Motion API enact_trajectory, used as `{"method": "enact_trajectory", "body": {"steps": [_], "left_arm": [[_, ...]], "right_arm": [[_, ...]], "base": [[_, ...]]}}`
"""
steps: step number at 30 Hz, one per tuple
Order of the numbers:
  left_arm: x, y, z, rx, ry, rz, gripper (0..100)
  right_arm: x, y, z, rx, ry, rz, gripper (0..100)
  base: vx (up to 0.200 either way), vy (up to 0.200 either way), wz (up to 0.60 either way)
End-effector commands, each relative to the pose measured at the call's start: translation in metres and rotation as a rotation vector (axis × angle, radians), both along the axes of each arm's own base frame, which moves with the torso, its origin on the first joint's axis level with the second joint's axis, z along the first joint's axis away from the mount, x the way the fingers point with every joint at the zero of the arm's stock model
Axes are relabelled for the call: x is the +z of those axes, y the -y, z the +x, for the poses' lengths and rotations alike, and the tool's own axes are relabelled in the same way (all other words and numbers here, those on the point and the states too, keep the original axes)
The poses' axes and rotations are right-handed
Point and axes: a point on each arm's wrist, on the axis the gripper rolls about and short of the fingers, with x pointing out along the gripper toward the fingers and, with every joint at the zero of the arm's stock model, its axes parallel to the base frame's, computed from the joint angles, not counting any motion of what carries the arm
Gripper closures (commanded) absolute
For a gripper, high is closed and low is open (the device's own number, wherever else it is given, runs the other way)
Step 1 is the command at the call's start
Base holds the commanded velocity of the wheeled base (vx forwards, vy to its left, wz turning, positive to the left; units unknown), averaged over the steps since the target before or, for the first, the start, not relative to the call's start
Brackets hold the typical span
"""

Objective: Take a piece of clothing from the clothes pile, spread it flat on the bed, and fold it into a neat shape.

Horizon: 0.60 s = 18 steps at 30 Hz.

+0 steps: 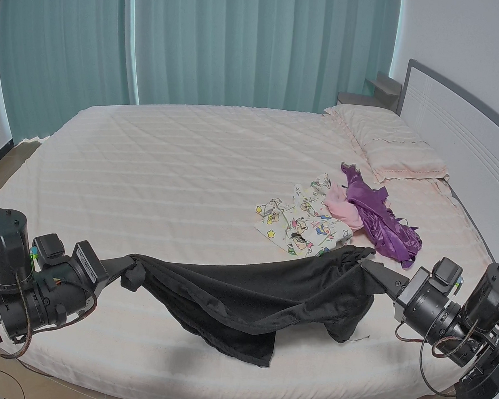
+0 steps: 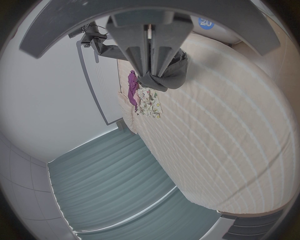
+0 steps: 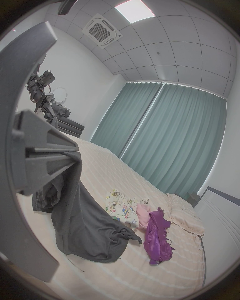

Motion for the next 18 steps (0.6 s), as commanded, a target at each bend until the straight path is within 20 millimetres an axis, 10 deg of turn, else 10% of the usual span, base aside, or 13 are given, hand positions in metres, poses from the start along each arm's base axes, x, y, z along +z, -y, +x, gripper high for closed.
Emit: {"method": "enact_trajectory", "body": {"steps": [1,18], "left_arm": [[0.0029,-0.0012,-0.0026,-0.002,0.014,-0.008,100],[0.0082,-0.0036,-0.0048,0.010,0.038,-0.017,100]], "right_arm": [[0.0013,-0.0004,-0.0003,0.002,0.012,0.006,100],[0.0079,-0.0050,-0.0081,0.028,0.045,0.010,100]], "base": [[0.000,0.200,0.00],[0.000,0.200,0.00]]}}
